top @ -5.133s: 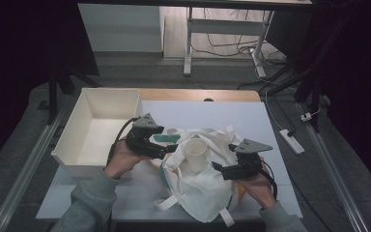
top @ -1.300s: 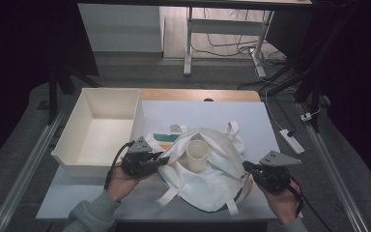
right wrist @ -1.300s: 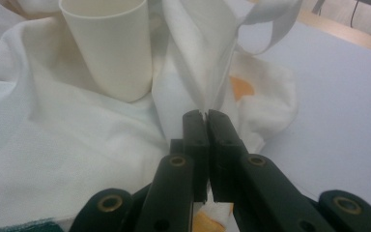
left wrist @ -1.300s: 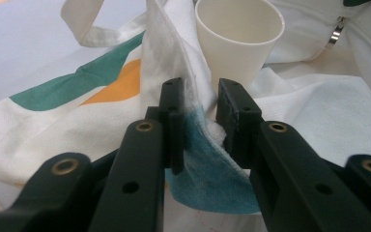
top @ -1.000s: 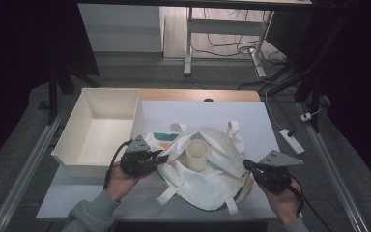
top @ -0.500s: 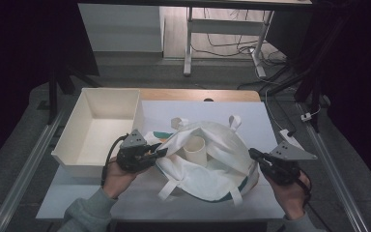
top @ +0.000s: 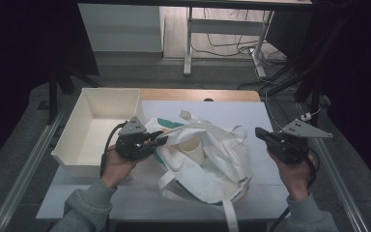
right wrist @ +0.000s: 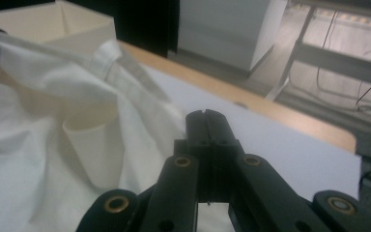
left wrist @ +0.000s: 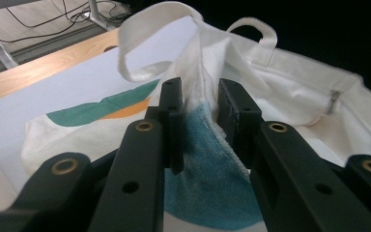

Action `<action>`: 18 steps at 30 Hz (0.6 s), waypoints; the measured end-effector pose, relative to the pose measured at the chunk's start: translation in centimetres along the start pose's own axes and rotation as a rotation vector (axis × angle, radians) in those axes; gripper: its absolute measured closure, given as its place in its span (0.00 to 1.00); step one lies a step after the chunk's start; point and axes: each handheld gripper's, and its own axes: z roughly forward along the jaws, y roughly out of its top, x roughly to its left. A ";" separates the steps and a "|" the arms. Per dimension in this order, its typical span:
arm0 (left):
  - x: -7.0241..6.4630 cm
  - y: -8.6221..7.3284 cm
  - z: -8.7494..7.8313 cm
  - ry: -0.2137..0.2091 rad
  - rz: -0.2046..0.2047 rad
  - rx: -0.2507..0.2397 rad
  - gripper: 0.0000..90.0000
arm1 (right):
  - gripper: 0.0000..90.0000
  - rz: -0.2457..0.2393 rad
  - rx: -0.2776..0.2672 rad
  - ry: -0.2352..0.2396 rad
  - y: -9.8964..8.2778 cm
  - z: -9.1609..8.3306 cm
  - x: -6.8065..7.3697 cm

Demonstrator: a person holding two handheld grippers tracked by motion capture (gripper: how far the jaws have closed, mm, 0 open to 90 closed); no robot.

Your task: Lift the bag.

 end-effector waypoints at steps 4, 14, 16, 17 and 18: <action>0.3 -0.1 -0.2 -0.004 -0.015 -0.003 0.80 | 0.95 0.005 0.064 0.049 -1.9 1.2 1.5; 0.3 -0.4 -0.2 -0.005 -0.017 -0.001 0.80 | 0.58 0.086 0.259 0.001 -6.9 1.8 2.6; 0.3 -0.4 -0.3 -0.004 -0.016 -0.001 0.80 | 0.60 0.089 0.297 0.017 -7.5 2.0 2.9; 0.3 -0.4 -0.3 -0.005 -0.016 -0.001 0.80 | 0.65 0.091 0.317 0.021 -7.7 2.1 3.1; 0.3 -0.4 -0.3 -0.005 -0.016 -0.001 0.80 | 0.75 0.095 0.331 0.035 -7.9 2.2 3.1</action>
